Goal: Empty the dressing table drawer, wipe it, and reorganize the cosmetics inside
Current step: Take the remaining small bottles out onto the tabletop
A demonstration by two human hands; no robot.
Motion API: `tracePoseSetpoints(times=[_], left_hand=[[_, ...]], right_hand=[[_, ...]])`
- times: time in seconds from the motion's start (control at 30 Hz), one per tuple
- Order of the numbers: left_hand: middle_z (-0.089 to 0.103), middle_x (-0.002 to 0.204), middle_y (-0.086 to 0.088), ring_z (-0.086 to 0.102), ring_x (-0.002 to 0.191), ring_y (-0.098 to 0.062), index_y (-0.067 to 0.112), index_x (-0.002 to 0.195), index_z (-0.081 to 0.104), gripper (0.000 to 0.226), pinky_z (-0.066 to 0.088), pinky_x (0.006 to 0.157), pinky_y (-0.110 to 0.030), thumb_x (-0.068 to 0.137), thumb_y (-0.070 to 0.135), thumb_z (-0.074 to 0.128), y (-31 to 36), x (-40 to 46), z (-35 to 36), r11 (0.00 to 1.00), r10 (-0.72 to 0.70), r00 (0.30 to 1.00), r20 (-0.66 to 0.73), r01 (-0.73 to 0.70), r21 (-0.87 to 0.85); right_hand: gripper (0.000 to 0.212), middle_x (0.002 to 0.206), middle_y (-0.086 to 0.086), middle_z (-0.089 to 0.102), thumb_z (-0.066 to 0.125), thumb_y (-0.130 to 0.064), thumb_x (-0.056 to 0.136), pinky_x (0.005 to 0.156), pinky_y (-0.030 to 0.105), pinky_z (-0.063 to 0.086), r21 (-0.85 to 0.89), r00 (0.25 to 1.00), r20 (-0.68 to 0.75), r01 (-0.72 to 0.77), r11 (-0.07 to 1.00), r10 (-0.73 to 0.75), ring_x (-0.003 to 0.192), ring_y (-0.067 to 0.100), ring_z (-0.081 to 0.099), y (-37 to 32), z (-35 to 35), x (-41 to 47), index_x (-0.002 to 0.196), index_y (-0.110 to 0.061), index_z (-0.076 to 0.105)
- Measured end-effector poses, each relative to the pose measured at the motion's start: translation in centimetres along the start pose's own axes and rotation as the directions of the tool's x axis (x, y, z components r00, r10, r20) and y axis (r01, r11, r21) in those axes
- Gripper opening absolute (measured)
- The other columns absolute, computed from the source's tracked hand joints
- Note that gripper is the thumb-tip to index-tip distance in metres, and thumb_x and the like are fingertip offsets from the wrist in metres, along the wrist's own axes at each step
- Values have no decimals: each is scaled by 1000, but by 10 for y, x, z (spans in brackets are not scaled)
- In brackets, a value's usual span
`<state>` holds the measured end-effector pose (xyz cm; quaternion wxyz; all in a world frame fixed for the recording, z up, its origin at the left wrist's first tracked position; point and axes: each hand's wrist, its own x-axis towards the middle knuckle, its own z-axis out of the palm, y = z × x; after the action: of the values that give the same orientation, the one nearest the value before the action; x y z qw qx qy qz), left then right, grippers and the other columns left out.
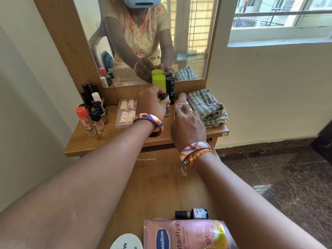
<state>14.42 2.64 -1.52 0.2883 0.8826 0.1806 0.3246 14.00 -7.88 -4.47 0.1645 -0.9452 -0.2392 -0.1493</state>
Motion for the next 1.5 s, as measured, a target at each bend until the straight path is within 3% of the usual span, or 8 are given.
tracePoseSetpoints(times=[0.33,0.53,0.77,0.83,0.93,1.1,1.2,1.5], left_hand=[[66,108,-11,62,97,-22,7,106,63,27,37,72,-20,80,9,69,5,7,11,998,-27,999,-22,28,54],[63,113,-12,60,102,-27,6,112,58,32,46,81,-28,81,7,67,14,-2,7,996,-67,996,-51,69,49],[64,88,-3,61,83,-19,7,94,64,12,47,69,-24,82,6,63,35,-48,-28,992,73,987,-142,-87,-90],[61,80,4,58,72,-11,9,88,66,8,47,66,-19,82,6,63,35,-74,-39,988,108,991,-78,-116,-105],[57,74,10,52,64,-2,12,88,67,7,40,58,-3,82,9,65,22,-114,-52,993,67,979,195,-47,-109],[67,105,-1,62,93,-12,11,106,66,29,46,78,-15,79,19,72,-7,-164,-62,992,-87,730,678,3,125],[62,117,-1,60,103,-14,14,115,61,39,46,82,-21,79,25,72,-19,-180,-62,974,-178,669,722,17,225],[62,117,-4,59,103,-15,13,113,63,33,46,80,-21,83,24,69,-26,-188,-63,978,-203,746,634,122,169]], right_hand=[[51,143,16,37,41,-6,94,87,38,46,7,999,49,2,1000,-3,118,32,44,0,2,4,143,-9,26],[57,142,13,39,45,-6,93,93,36,45,29,998,29,50,998,-51,119,30,46,4,-7,-5,145,-11,23],[50,130,12,57,50,-4,85,80,39,51,129,975,-151,182,975,-162,109,33,57,8,-31,-43,134,-10,48],[43,121,11,62,50,-7,85,77,38,51,165,974,-83,221,961,-209,105,31,58,14,-37,-57,128,-12,54],[28,108,9,65,52,-17,87,81,38,53,192,948,261,133,972,-181,99,29,62,28,-38,-75,114,-19,60],[12,109,6,65,65,-22,82,84,31,52,45,789,609,65,997,-79,96,25,64,38,-29,-100,94,-19,66],[28,110,5,63,74,-18,76,85,36,56,26,719,690,86,996,-80,93,25,66,36,-22,-110,103,-19,67],[32,112,15,64,66,-4,83,89,33,54,39,652,750,120,992,-108,92,26,62,22,-21,-110,115,-4,64]])
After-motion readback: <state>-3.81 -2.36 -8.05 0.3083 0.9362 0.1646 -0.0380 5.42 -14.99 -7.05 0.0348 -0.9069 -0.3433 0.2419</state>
